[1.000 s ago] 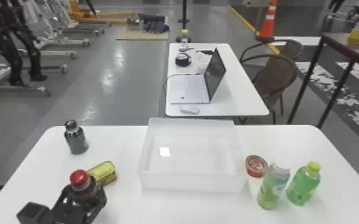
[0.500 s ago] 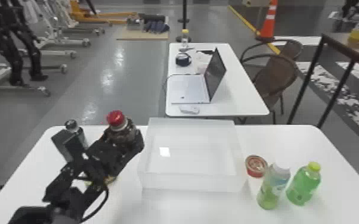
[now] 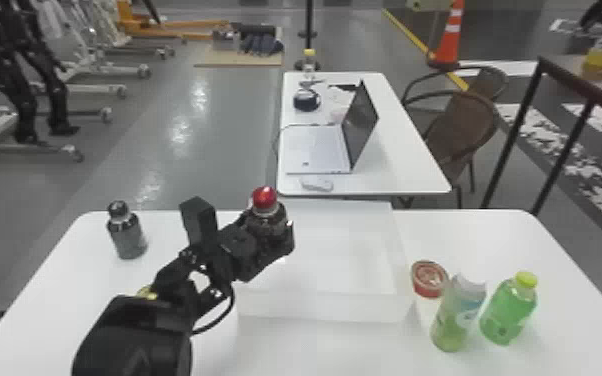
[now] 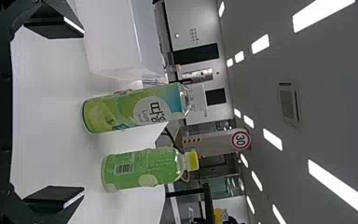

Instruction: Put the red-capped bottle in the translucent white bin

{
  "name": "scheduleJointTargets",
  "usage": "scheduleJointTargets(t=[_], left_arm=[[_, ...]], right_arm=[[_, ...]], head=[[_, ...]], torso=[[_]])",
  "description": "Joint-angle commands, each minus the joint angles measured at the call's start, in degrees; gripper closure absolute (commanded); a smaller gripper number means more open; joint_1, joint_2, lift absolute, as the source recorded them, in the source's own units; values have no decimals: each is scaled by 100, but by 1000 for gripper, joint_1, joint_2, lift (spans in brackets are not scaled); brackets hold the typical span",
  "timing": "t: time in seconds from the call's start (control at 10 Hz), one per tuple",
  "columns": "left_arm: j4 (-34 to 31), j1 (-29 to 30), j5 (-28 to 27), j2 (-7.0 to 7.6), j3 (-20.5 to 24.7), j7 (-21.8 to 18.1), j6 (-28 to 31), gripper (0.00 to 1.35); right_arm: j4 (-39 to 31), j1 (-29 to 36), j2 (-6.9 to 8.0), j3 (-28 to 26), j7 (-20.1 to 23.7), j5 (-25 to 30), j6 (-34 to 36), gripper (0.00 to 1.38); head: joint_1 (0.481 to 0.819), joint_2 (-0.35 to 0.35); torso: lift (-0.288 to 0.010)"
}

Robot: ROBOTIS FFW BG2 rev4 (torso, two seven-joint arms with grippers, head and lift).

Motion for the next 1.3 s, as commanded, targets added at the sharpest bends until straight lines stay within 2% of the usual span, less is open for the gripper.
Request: scheduleJointTargets(t=[0.0, 0.3, 0.4, 0.5, 0.6, 0.7, 0.9, 1.2], left_arm=[[655, -290, -261, -147, -55, -45, -82, 1168], [1411, -738, -428, -305, -346, -63, -266, 1157], [1420, -738, -498, -340, -284, -36, -293, 924], [1420, -686, -472, -358, -231, 25, -337, 472], [1411, -659, -472, -384, -161, 51, -363, 121], [1411, -651, -454, -384, -126, 60, -433, 85], [1349, -615, -392, -384, -47, 69, -600, 153], [629, -141, -472, -331, 314, 104, -583, 153]], right_arm=[[24, -21, 5, 12, 0, -18, 0, 110], [77, -65, 5, 29, 0, -18, 0, 108], [77, -65, 5, 29, 0, -35, 0, 108], [77, -56, 5, 29, 0, -35, 0, 108], [77, -56, 5, 29, 0, -35, 0, 108], [68, -56, 5, 29, 0, -35, 0, 108], [68, -47, 5, 29, 0, -35, 0, 108], [68, -38, 5, 29, 0, -35, 0, 108]], head=[[549, 0], [549, 0], [549, 0], [549, 0], [549, 0], [549, 0], [549, 0], [549, 0]], torso=[[-100], [-100], [-100], [-100], [-100], [-100], [-100], [-100]])
